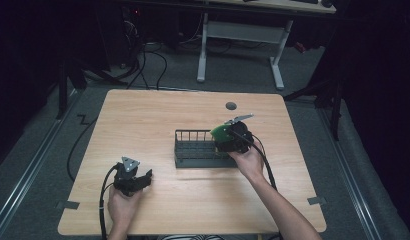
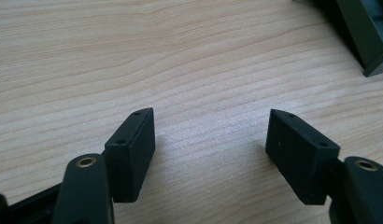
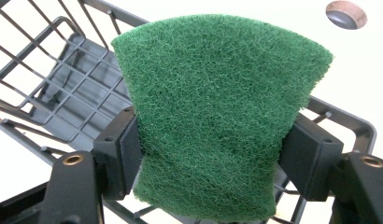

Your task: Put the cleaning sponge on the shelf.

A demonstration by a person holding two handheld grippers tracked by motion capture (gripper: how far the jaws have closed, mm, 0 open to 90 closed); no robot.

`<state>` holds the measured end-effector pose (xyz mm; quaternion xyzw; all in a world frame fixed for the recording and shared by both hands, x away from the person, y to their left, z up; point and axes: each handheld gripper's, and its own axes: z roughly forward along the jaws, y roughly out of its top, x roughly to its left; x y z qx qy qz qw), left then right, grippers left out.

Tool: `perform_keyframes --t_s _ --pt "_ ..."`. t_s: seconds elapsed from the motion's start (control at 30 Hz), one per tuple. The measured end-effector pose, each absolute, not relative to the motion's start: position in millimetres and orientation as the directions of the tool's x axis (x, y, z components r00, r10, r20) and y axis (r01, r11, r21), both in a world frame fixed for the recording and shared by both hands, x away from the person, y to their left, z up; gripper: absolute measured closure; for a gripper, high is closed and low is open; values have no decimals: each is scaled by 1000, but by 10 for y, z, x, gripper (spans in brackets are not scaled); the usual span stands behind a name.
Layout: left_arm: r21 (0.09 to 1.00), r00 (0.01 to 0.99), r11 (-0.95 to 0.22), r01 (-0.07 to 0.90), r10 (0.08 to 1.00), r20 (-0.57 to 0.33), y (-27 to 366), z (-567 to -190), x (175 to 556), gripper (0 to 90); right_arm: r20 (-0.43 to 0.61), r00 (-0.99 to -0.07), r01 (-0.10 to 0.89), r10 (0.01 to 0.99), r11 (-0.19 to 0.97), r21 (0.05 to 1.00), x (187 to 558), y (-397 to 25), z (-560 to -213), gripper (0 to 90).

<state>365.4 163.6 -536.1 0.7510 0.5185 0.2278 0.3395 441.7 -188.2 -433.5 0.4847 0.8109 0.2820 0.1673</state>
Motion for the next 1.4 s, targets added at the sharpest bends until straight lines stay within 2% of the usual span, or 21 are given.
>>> perform_keyframes --t_s 0.3,0.47,0.67,1.2,1.37,1.4 --pt "746 358 -232 624 933 -10 1636 -5361 3654 334 0 -471 702 882 374 606 4425 -1880 -4380 285" --pt "746 358 -231 624 934 -10 1636 -5361 3654 334 1 -474 696 880 375 612 4413 -1896 -4368 235" --pt "746 358 -232 624 934 -10 1636 -5361 3654 334 5 -471 693 882 366 621 4397 -1927 -4344 217" --pt "746 357 -231 624 934 -9 1635 -5361 3654 334 46 -481 652 875 322 686 4282 -2149 -4239 177" --pt "746 357 -231 624 934 -9 1635 -5361 3654 334 57 -475 624 878 290 726 4169 -2318 -4160 181" --pt "746 357 -232 624 934 -9 1635 -5361 3654 334 75 -455 613 887 252 749 4100 -2438 -4126 198"
